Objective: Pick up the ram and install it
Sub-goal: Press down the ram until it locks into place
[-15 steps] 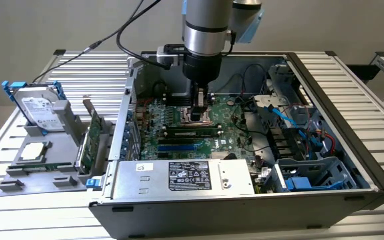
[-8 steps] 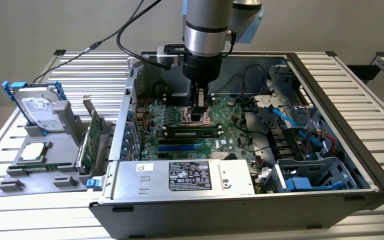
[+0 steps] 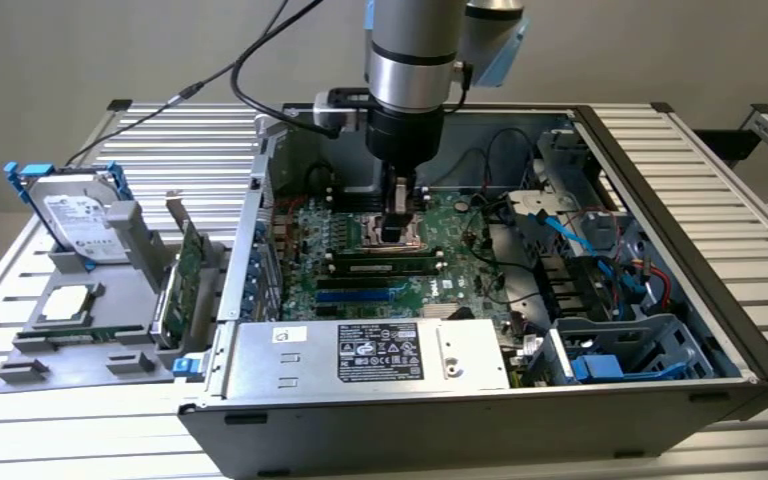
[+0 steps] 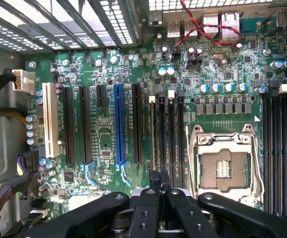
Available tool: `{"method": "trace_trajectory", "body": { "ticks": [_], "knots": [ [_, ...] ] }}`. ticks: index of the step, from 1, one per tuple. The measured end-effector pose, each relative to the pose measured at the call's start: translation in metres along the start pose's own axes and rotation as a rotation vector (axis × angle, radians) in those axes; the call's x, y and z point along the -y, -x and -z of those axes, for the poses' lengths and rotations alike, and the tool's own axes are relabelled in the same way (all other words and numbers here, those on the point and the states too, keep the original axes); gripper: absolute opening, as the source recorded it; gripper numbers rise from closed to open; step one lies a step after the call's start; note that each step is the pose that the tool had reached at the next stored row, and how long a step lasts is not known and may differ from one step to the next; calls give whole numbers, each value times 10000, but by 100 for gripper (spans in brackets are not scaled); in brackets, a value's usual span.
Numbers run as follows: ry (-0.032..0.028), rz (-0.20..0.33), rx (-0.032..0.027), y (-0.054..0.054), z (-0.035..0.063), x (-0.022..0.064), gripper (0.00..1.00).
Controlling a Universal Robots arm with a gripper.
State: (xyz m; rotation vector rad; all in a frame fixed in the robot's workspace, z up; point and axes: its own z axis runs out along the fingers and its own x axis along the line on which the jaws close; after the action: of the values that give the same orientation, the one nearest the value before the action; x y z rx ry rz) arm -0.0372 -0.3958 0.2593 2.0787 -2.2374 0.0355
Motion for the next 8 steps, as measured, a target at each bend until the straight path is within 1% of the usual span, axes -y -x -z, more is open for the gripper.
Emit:
{"method": "trace_trajectory", "body": {
  "ticks": [4,6,8],
  "knots": [
    [34,-473,-42,0,0,0,11],
    [53,-732,-45,0,0,1,11],
    [77,-1024,-34,1,-1,1,11]
  ]
}}
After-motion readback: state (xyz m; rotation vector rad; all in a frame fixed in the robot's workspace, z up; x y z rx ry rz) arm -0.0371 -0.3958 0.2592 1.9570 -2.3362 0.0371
